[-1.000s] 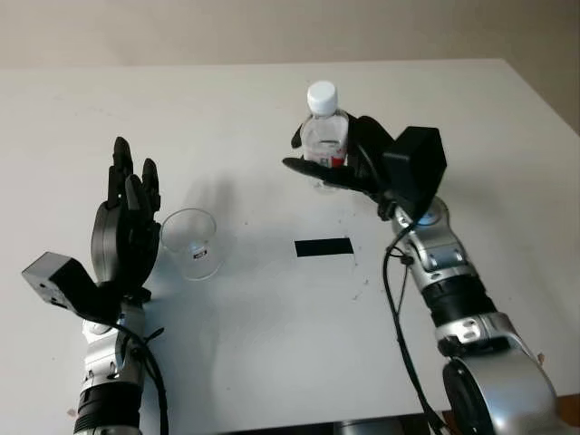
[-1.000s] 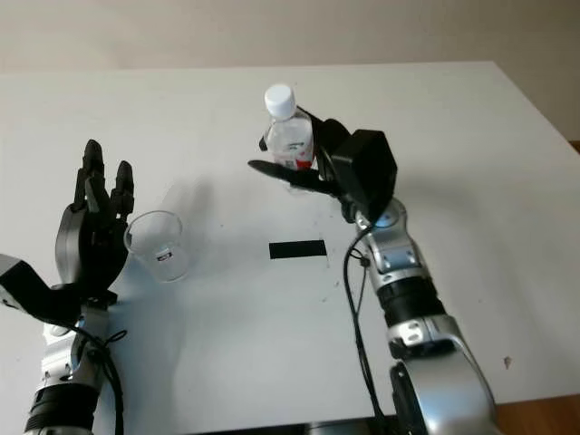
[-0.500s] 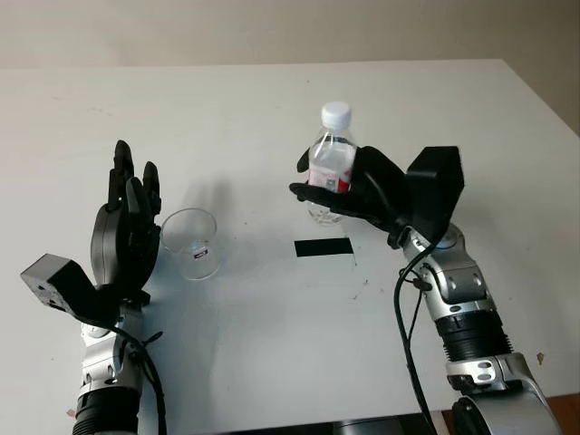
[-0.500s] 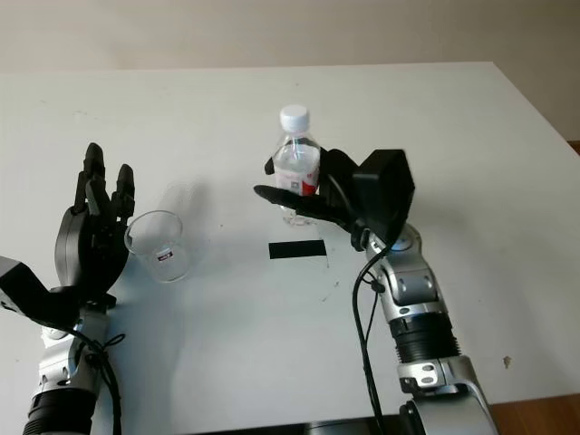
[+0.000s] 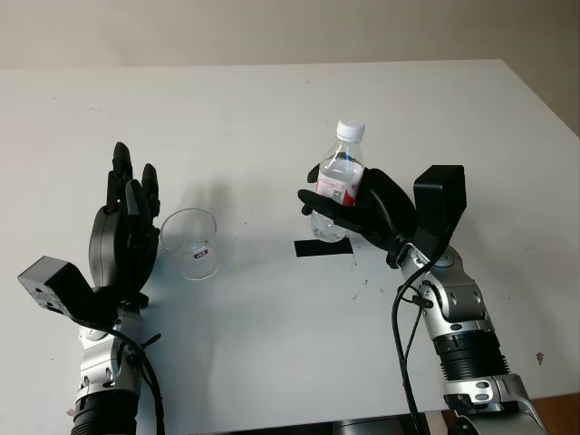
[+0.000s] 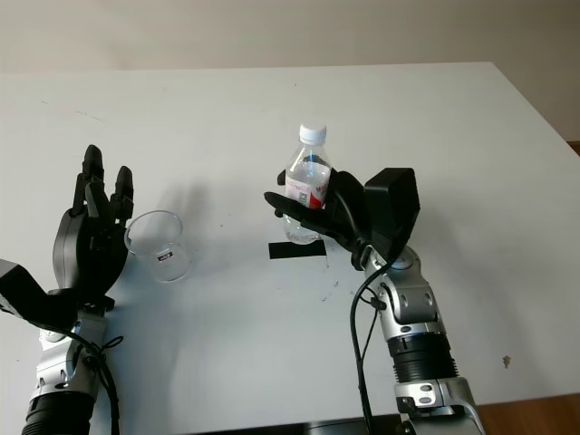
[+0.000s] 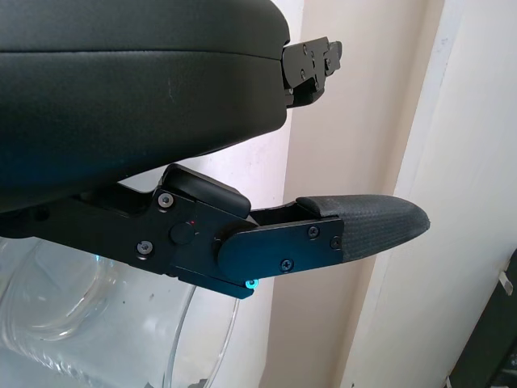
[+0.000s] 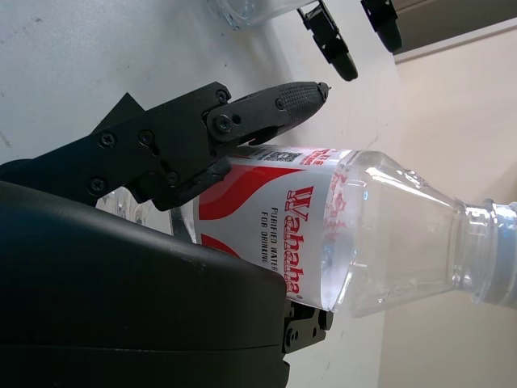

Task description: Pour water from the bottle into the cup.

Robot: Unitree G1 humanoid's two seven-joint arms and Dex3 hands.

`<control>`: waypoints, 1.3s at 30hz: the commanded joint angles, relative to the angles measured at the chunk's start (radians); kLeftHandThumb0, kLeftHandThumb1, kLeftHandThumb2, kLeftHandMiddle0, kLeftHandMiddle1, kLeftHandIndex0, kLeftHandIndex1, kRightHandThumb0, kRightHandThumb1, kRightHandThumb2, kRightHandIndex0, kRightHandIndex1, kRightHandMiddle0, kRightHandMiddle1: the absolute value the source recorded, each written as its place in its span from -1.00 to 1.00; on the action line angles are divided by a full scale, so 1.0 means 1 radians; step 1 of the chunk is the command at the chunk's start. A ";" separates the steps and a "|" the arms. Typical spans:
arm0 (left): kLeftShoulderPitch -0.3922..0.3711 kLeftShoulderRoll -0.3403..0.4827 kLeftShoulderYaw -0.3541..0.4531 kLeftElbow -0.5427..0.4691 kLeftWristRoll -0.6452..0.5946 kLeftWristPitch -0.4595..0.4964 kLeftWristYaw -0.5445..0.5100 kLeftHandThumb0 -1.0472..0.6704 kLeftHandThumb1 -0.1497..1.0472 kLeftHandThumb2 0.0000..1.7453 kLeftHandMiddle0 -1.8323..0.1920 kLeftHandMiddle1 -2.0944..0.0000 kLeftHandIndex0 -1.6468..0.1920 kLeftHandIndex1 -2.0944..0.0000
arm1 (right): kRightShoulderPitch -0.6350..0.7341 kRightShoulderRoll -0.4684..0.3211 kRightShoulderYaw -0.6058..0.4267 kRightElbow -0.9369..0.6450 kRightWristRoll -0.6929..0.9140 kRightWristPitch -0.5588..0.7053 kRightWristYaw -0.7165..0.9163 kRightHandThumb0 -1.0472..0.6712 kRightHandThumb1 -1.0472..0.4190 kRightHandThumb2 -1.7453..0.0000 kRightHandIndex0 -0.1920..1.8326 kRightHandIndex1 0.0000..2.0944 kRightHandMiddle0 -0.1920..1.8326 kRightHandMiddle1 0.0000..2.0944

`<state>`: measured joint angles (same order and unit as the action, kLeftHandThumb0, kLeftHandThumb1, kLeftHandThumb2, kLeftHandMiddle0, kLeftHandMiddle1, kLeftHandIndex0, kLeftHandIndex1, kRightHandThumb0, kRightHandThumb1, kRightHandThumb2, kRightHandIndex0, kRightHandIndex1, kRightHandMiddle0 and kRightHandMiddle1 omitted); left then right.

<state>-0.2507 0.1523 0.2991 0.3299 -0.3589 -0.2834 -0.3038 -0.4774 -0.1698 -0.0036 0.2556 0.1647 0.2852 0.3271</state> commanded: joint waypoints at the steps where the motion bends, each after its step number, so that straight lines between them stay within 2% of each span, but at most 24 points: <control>1: 0.024 -0.003 0.005 -0.007 -0.008 0.002 -0.003 -0.77 1.00 -0.37 0.88 1.00 0.97 1.00 | -0.013 -0.001 -0.002 -0.001 -0.009 -0.005 -0.005 -0.02 -1.00 0.72 -0.22 1.00 -0.79 1.00; 9: 0.032 -0.001 0.005 -0.020 -0.004 0.001 -0.002 -0.77 1.00 -0.35 0.88 1.00 0.96 1.00 | -0.013 0.003 0.008 0.035 -0.051 -0.034 -0.021 -0.01 -1.00 0.71 -0.40 1.00 -0.98 1.00; 28: 0.038 -0.003 0.008 -0.025 -0.007 0.004 0.001 -0.77 1.00 -0.37 0.88 1.00 0.96 1.00 | 0.001 0.014 0.035 0.028 -0.079 -0.030 -0.028 -0.01 -1.00 0.72 -0.45 1.00 -1.00 1.00; 32: 0.039 -0.003 0.007 -0.028 -0.005 0.005 0.004 -0.77 1.00 -0.36 0.88 1.00 0.95 1.00 | 0.022 0.014 0.049 0.036 -0.104 -0.068 -0.036 -0.06 -1.00 0.84 -0.49 1.00 -0.99 1.00; 35: 0.040 -0.001 0.007 -0.028 -0.005 0.005 0.002 -0.77 1.00 -0.35 0.88 1.00 0.96 1.00 | 0.041 0.013 0.061 0.042 -0.128 -0.094 -0.043 -0.14 -0.97 0.93 -0.61 1.00 -0.89 1.00; 36: 0.041 0.000 0.008 -0.028 -0.005 0.005 0.002 -0.77 1.00 -0.35 0.88 1.00 0.96 1.00 | 0.048 0.015 0.062 0.045 -0.131 -0.099 -0.045 -0.18 -0.94 0.94 -0.76 1.00 -0.90 1.00; 39: 0.043 0.001 0.008 -0.033 -0.004 0.009 0.005 -0.76 1.00 -0.35 0.88 1.00 0.96 1.00 | 0.067 0.020 0.063 0.057 -0.136 -0.122 -0.052 -0.26 -0.88 0.95 -0.97 1.00 -0.97 1.00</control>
<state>-0.2301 0.1522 0.3006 0.3053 -0.3600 -0.2759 -0.3010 -0.4491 -0.1517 0.0569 0.2856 0.0367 0.1679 0.2788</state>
